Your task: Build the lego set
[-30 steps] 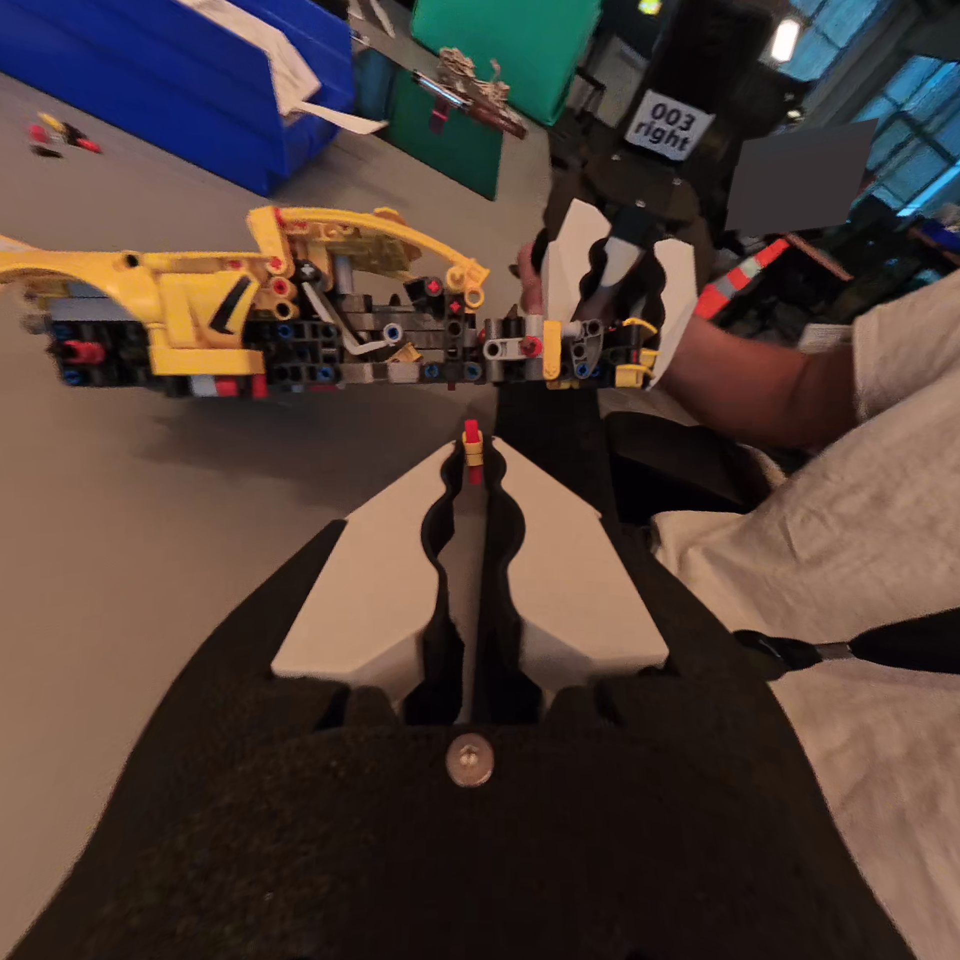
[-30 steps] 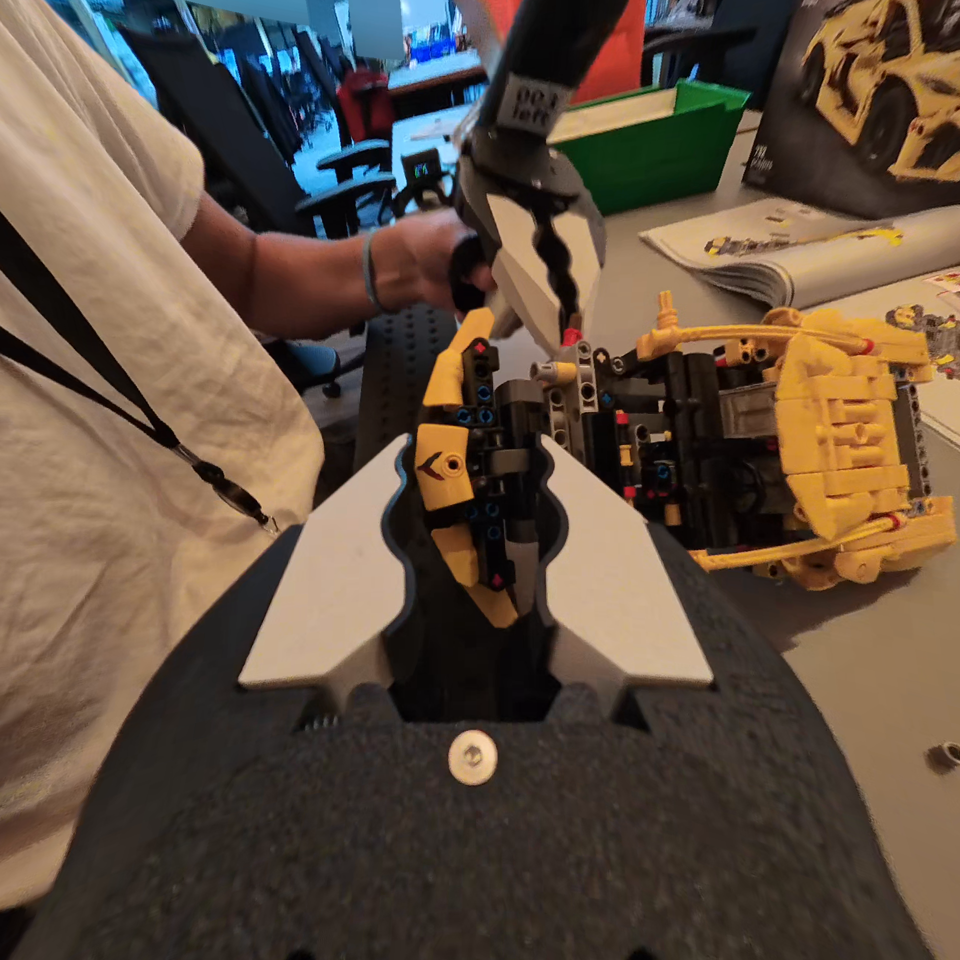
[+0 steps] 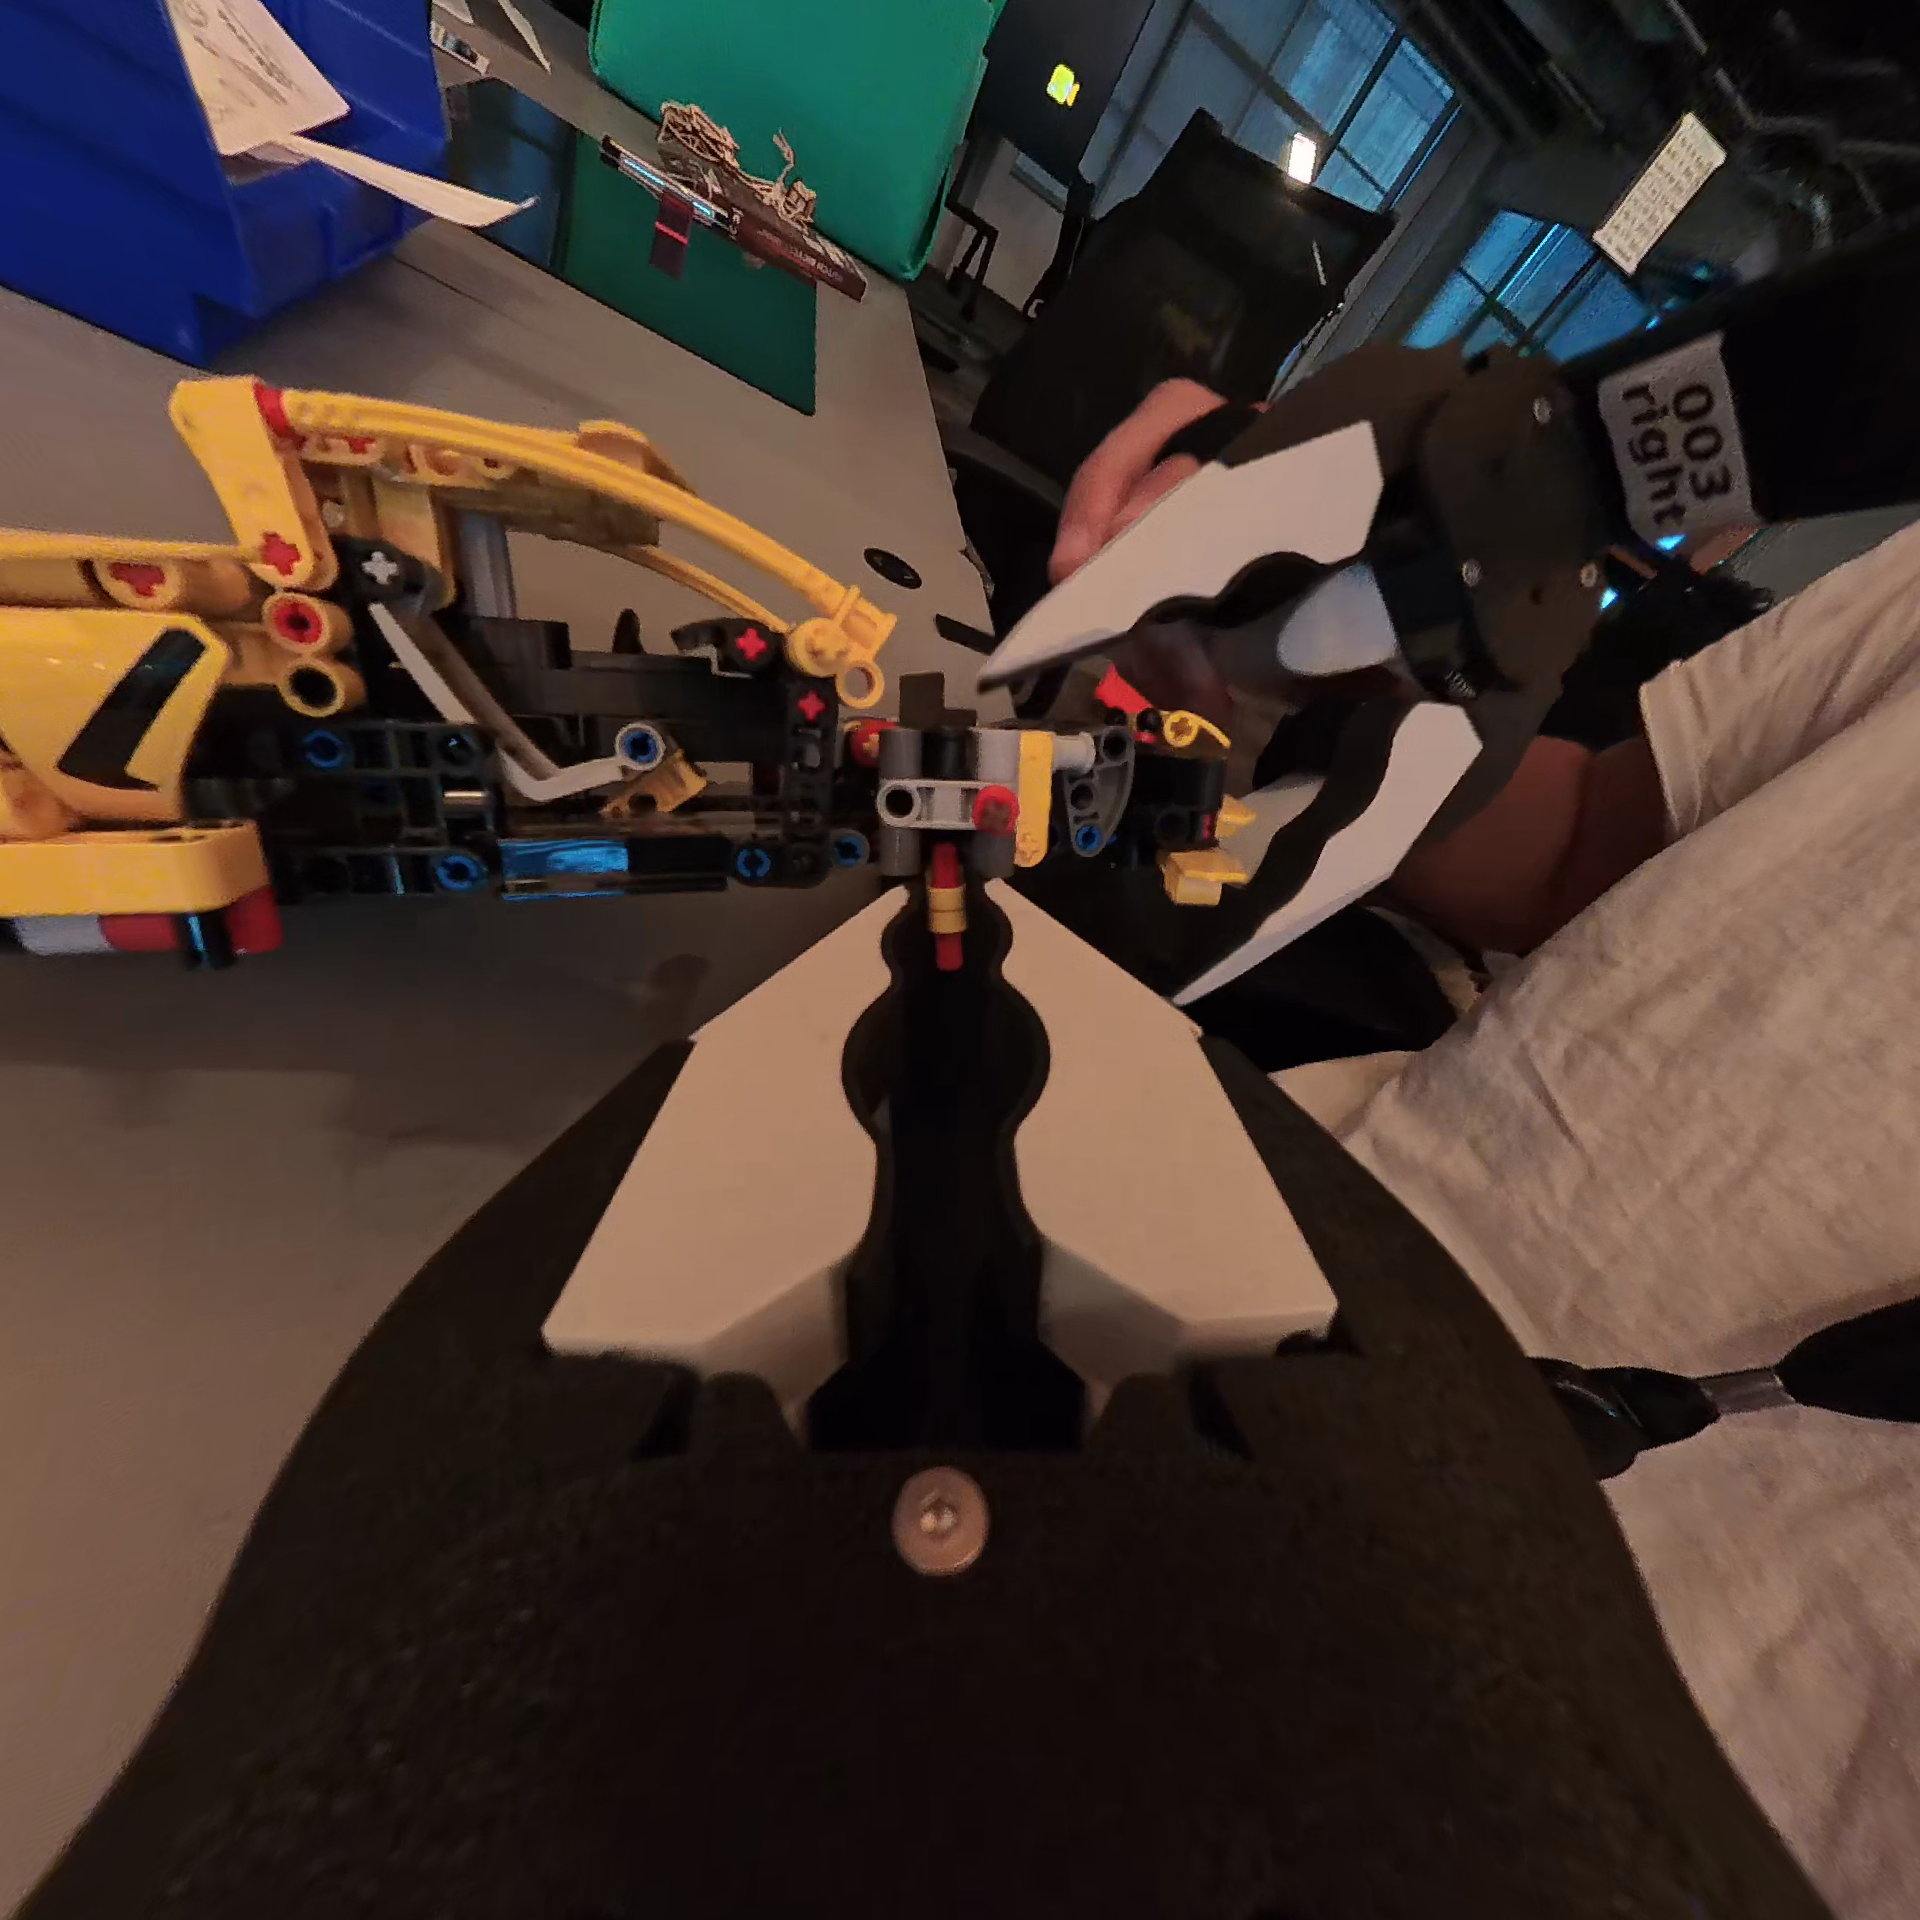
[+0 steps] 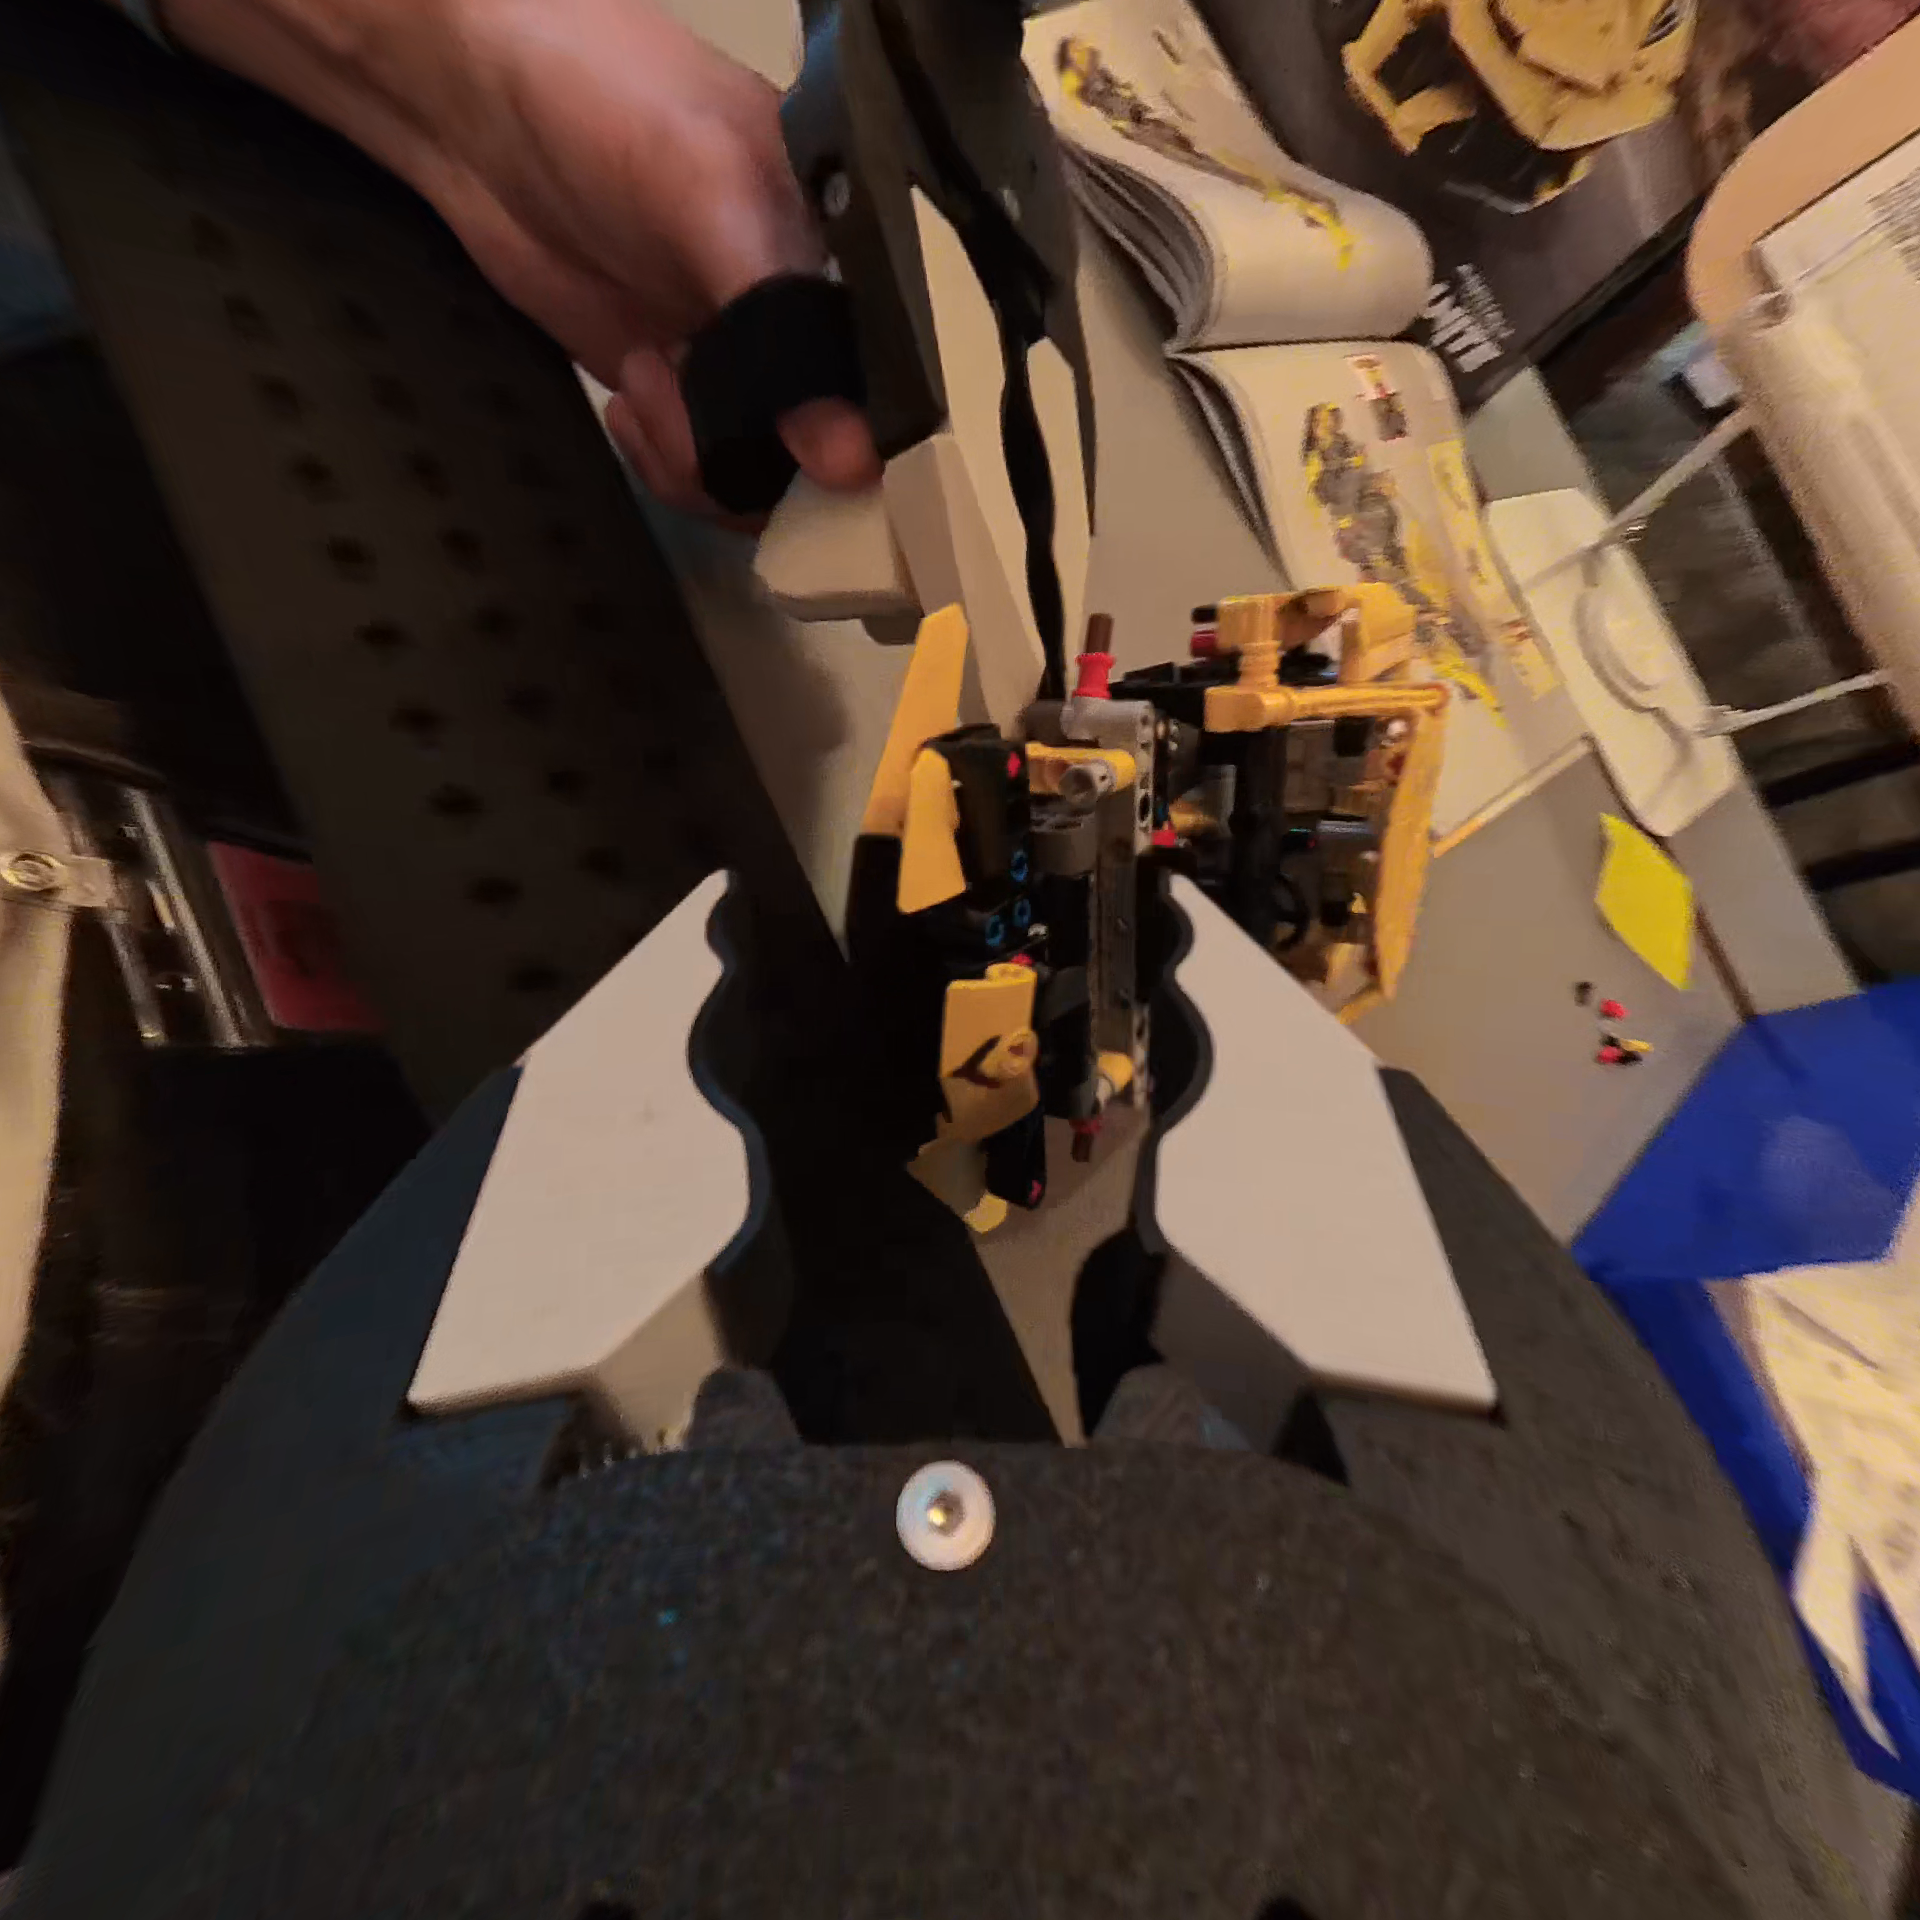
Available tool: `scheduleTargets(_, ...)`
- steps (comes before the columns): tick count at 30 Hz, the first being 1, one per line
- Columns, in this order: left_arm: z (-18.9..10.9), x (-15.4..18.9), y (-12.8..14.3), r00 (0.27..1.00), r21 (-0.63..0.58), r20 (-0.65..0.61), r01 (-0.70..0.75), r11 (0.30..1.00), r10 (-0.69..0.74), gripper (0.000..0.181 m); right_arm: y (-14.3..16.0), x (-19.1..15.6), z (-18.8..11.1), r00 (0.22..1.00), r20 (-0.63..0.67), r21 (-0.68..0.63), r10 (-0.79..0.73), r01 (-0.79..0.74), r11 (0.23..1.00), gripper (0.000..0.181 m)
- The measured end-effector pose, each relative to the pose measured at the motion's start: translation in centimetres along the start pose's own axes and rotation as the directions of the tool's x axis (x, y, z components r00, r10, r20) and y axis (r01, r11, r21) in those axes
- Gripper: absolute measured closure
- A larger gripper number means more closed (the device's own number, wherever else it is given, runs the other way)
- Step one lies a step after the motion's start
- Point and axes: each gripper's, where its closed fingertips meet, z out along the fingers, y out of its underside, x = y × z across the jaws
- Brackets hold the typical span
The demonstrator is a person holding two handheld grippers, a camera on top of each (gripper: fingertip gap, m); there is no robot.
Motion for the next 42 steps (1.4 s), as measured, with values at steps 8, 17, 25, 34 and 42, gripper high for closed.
scheduleTargets(8, 0.7, 0.2, -0.3, 1.000, -0.006, -0.005, -0.014, 1.000, 0.014, 0.175, 3.7, 2.8, 0.7, 0.961, -0.248, -0.153, -0.121, 0.085, 0.985, 0.093)
scheduleTargets(17, 1.1, -0.3, -0.7, 0.989, -0.116, 0.061, -0.130, 0.985, 0.137, 0.174, 3.7, 5.9, 2.0, 0.853, -0.503, -0.068, -0.138, 0.120, 0.990, 0.134)
scheduleTargets(25, -4.3, -1.8, -4.5, 0.989, 0.026, 0.132, -0.075, 0.997, 0.071, 0.175, 2.1, 8.3, 0.3, 0.870, -0.455, 0.225, 0.190, -0.094, 0.970, 0.137)
scheduleTargets(34, -3.8, -2.7, -6.4, 0.992, -0.025, 0.104, -0.062, 0.998, 0.064, 0.175, 2.3, 8.2, 1.6, 0.861, -0.477, 0.199, 0.174, -0.087, 0.976, 0.137)
scheduleTargets(42, -3.2, -2.2, -1.6, 0.989, -0.131, -0.022, -0.145, 0.981, 0.144, 0.175, 1.0, 8.4, 0.5, 0.887, -0.421, 0.216, 0.193, -0.108, 0.970, 0.138)
